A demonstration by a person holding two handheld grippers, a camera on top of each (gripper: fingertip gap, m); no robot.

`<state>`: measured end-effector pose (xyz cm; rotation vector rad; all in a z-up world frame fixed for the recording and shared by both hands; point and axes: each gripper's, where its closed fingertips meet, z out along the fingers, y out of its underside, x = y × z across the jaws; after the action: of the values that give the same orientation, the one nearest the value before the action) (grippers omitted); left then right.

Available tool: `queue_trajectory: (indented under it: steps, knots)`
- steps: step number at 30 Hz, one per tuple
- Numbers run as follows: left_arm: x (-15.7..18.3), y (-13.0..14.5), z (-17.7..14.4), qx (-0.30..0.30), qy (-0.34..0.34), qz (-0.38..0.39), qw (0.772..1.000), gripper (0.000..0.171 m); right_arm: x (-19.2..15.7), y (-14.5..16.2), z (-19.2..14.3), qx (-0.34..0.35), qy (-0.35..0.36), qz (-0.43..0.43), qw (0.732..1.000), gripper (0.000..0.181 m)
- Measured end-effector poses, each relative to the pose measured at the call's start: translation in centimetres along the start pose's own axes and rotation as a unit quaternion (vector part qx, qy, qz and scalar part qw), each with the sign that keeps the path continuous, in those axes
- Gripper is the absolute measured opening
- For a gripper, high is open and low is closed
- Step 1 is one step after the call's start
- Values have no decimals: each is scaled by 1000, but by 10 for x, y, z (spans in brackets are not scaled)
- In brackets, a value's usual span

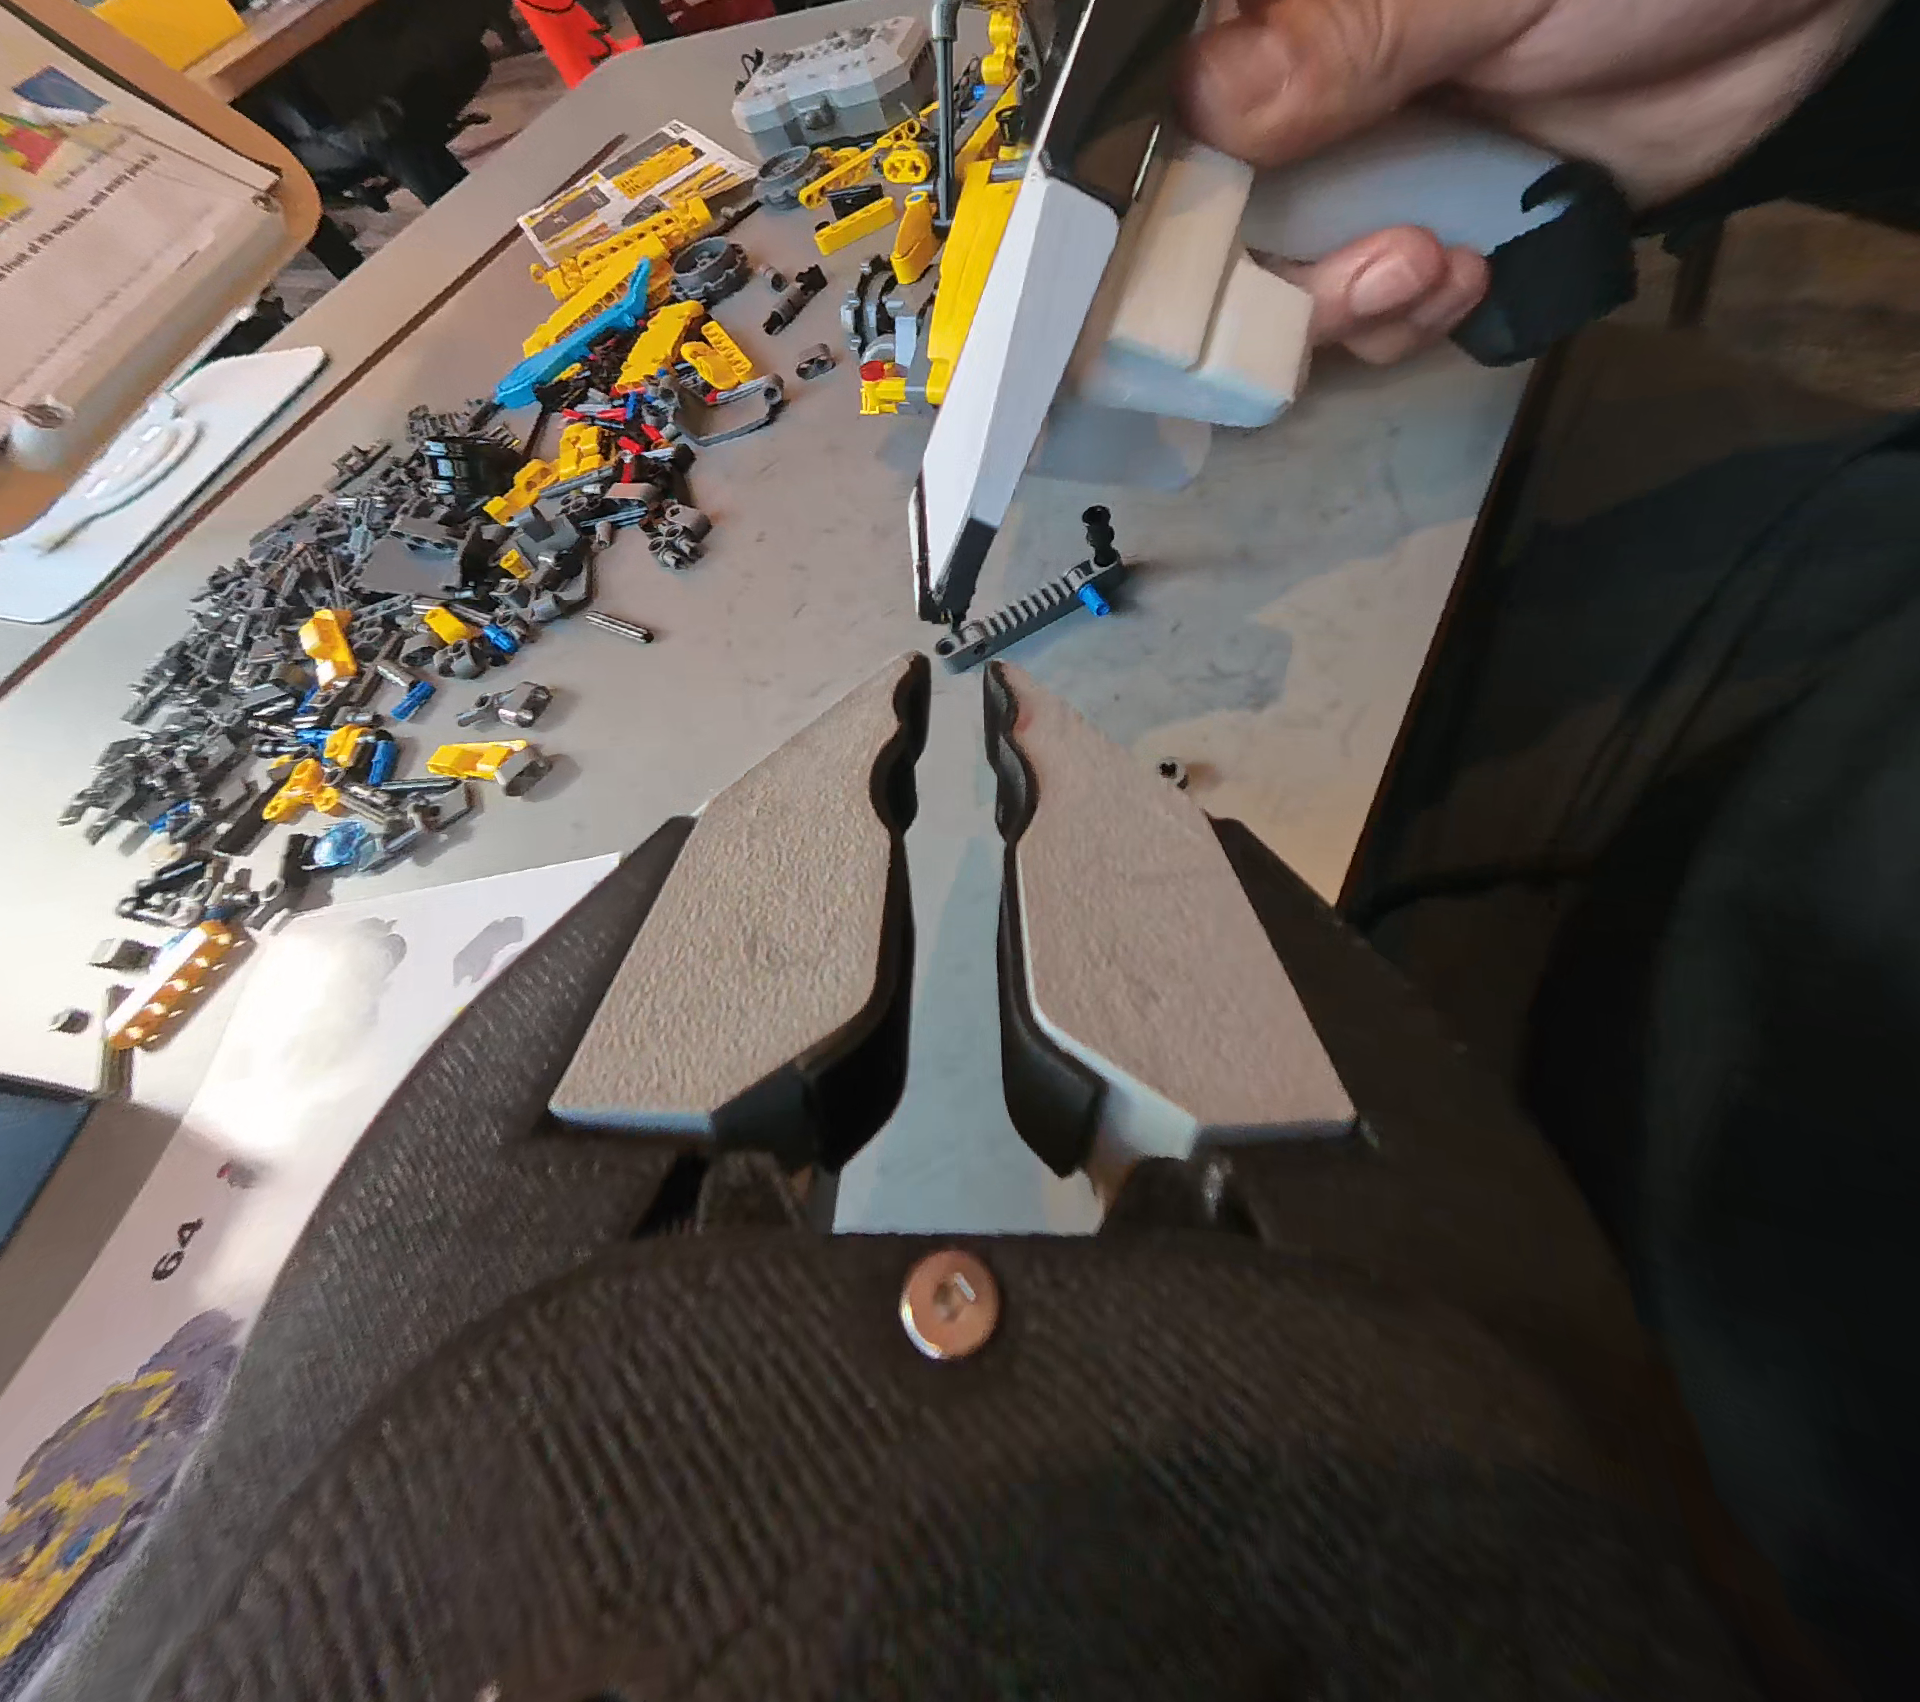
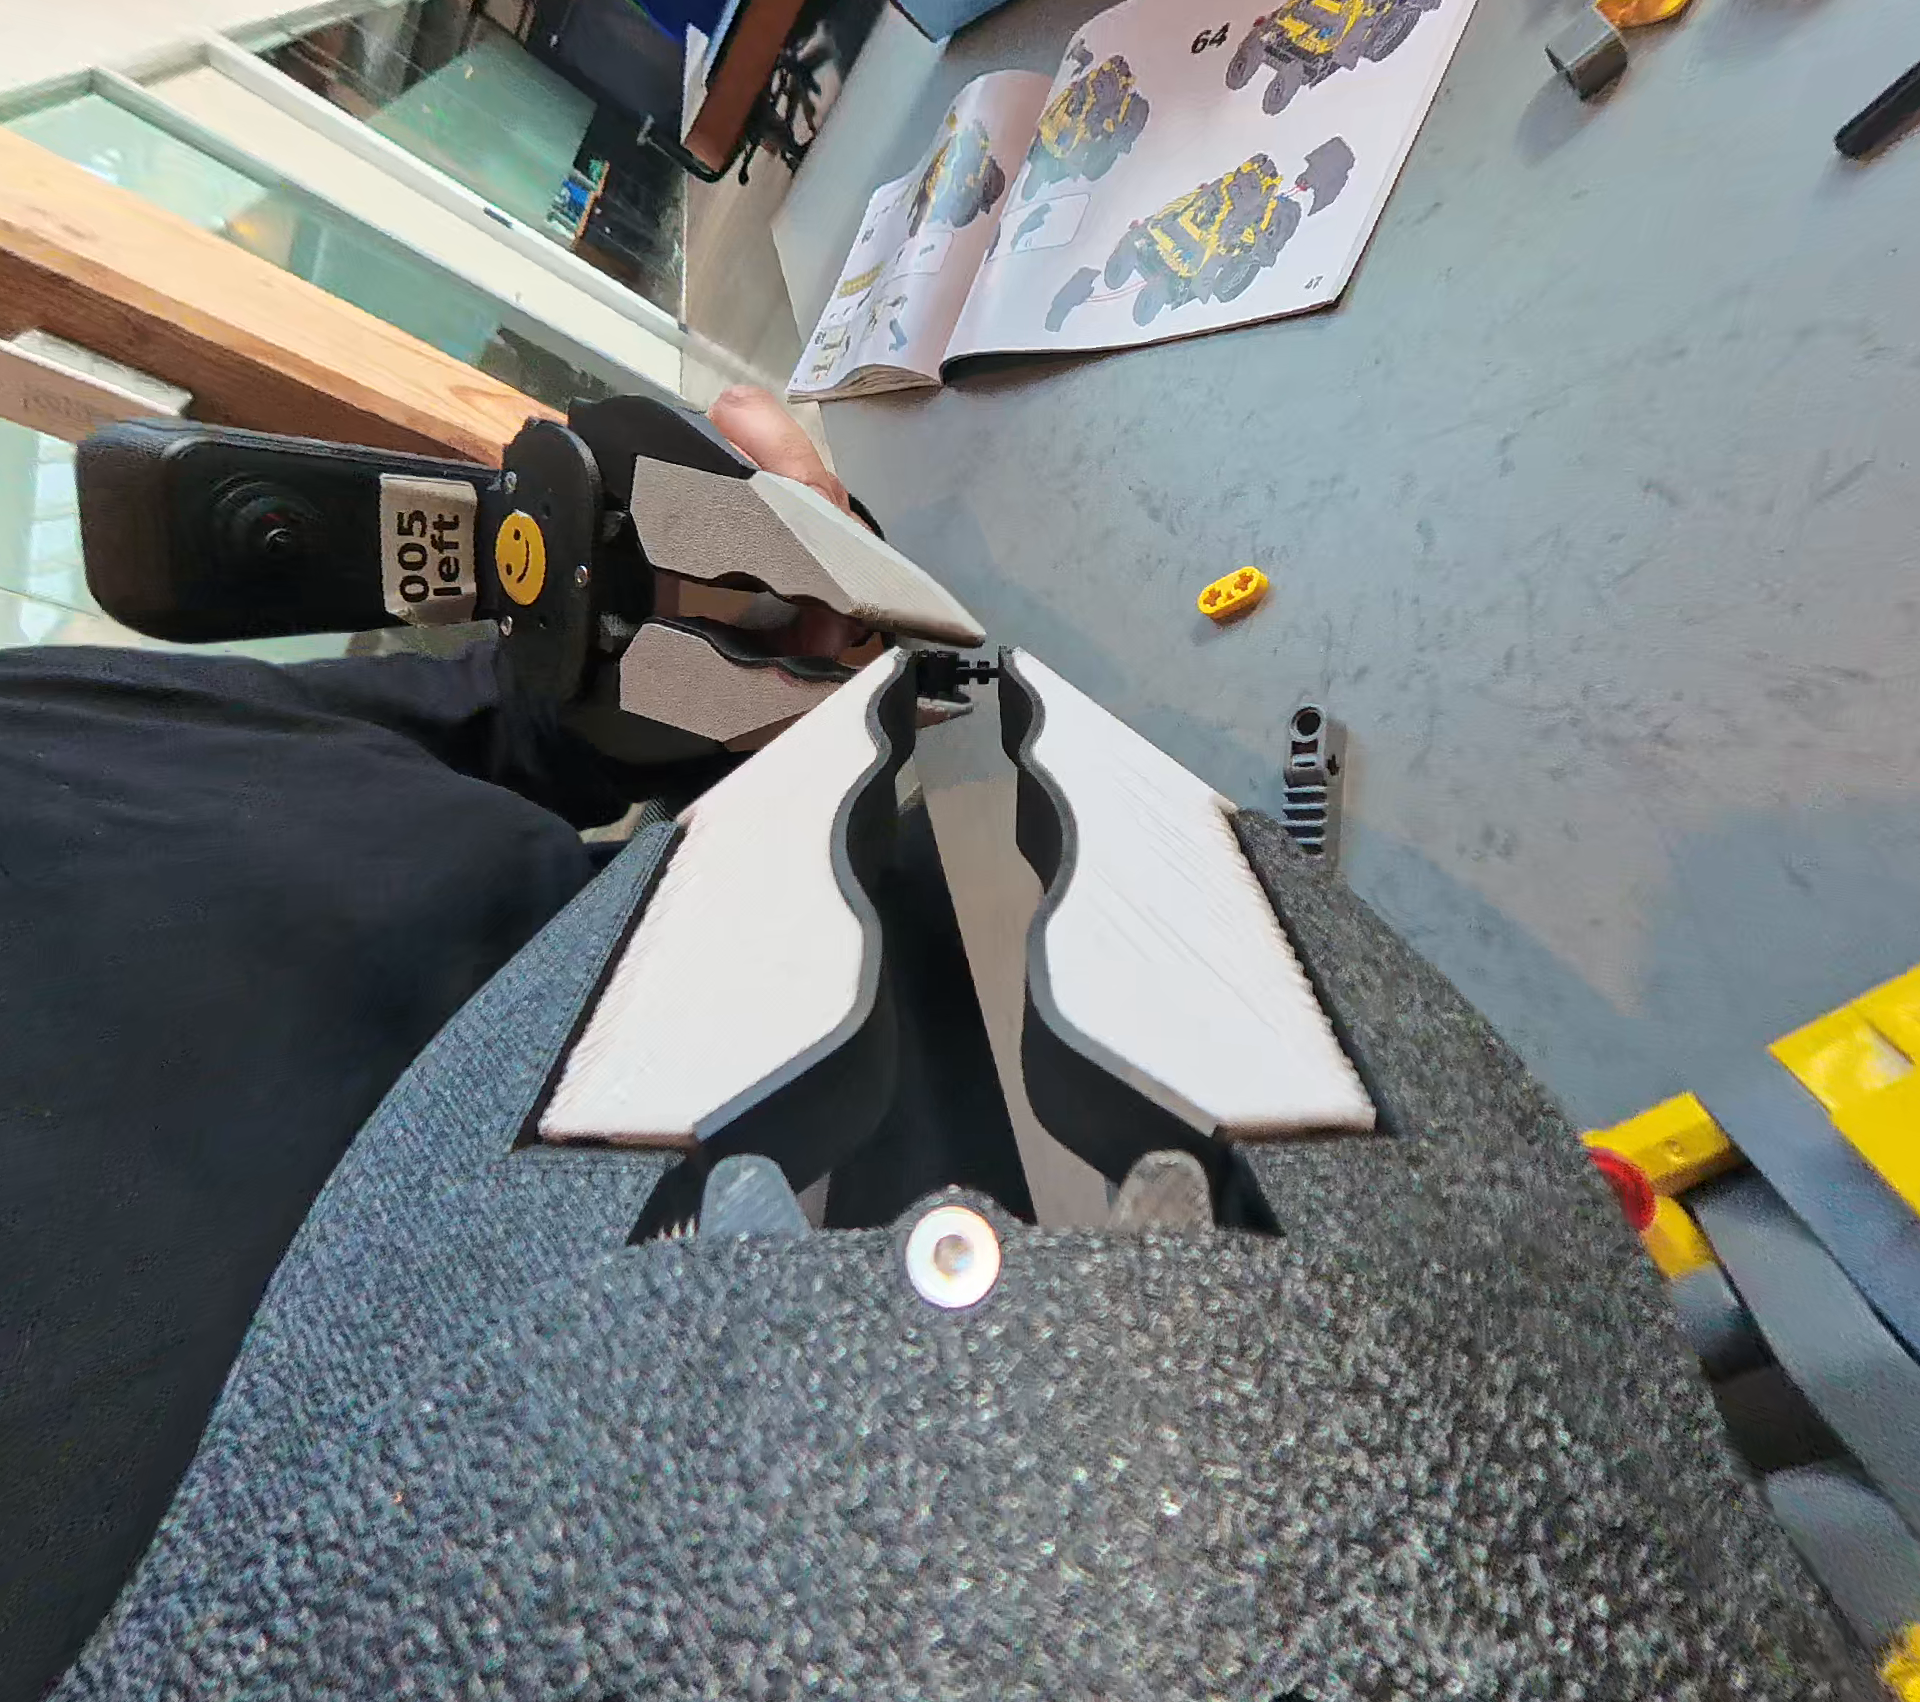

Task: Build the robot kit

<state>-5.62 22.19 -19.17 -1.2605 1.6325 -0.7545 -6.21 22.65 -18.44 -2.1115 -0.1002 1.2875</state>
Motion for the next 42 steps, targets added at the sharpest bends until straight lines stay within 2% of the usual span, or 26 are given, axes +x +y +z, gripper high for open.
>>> queue_trajectory:
  steps: [3,11,22,26,32,42]
  knots:
    - [0,-4,0,10,9,-20,1000,5,1,2,3,1,-1,8,1000,16]
    - [-4,0,-1,3,-9,-4,1000,2,2,2,7,5,10,5,1000,16]
    - [-14,-1,-6,16,-33,5,999,1,1,-5,-9,19,57,-82,995,18]
    - [-11,-8,-9,41,-39,33,998,1,-4,-3,-7,26,45,-82,995,18]
    - [-9,-7,-9,38,-40,42,998,1,-12,-8,-9,43,29,-91,994,19]
    - [-1,-9,-7,37,-35,58,997,1,-10,-2,-3,29,36,-101,994,16]
